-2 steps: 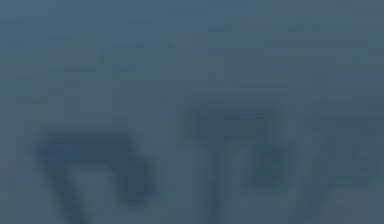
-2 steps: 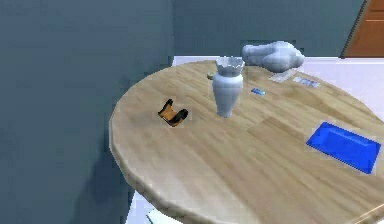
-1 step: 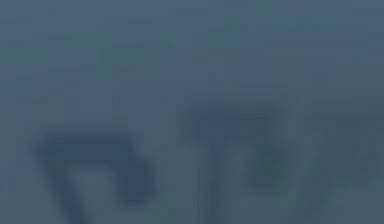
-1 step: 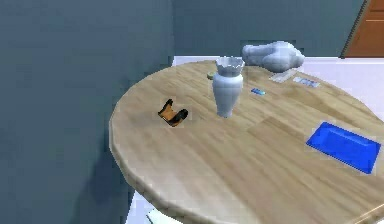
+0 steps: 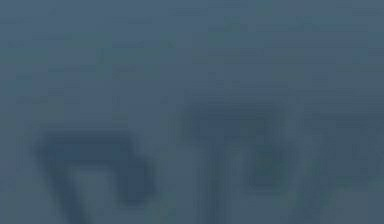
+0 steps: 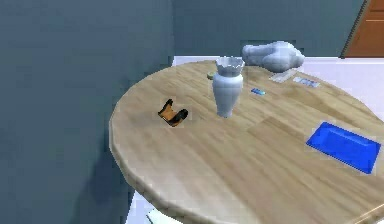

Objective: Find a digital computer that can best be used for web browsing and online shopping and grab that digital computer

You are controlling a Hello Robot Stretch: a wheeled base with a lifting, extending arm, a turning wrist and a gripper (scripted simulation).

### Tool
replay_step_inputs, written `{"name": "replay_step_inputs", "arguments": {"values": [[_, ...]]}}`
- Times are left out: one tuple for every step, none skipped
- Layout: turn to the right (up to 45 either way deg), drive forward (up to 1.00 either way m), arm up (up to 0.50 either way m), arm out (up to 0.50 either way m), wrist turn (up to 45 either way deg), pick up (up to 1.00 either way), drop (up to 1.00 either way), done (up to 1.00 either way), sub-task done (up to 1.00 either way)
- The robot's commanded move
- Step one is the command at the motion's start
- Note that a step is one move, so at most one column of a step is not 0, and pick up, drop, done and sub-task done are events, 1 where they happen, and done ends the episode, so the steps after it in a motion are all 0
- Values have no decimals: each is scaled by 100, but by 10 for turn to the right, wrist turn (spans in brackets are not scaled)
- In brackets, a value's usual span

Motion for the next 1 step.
{"name": "replay_step_inputs", "arguments": {"values": [[0, 0, -30, 0, 0, 0, 0, 0, 0]]}}
